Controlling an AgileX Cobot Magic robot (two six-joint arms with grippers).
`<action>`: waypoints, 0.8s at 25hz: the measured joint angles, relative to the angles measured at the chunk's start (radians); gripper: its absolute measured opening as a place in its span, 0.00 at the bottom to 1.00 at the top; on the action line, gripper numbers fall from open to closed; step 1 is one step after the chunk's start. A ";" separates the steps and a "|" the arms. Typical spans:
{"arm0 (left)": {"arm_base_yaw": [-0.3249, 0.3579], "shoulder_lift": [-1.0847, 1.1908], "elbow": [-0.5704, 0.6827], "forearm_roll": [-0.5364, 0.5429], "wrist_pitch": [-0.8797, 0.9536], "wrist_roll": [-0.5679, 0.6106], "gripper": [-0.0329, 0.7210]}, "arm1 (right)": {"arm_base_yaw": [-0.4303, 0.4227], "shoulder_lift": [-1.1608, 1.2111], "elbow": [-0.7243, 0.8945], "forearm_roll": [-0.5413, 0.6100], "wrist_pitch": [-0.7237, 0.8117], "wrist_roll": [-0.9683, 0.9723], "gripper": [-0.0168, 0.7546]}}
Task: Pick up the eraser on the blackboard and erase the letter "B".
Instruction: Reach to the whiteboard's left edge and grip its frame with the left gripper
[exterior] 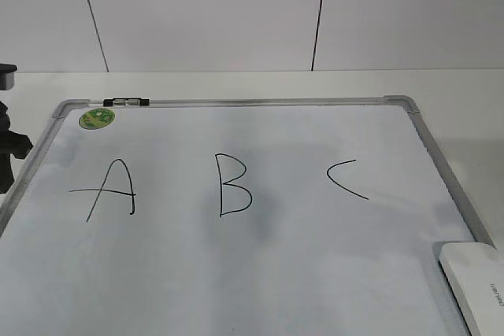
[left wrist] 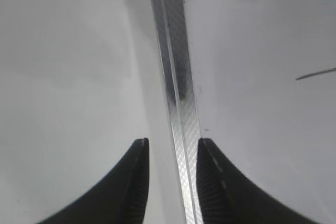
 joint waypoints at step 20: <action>0.000 0.105 -0.013 -0.002 -0.061 0.004 0.36 | 0.000 0.000 0.000 0.000 -0.004 0.000 0.63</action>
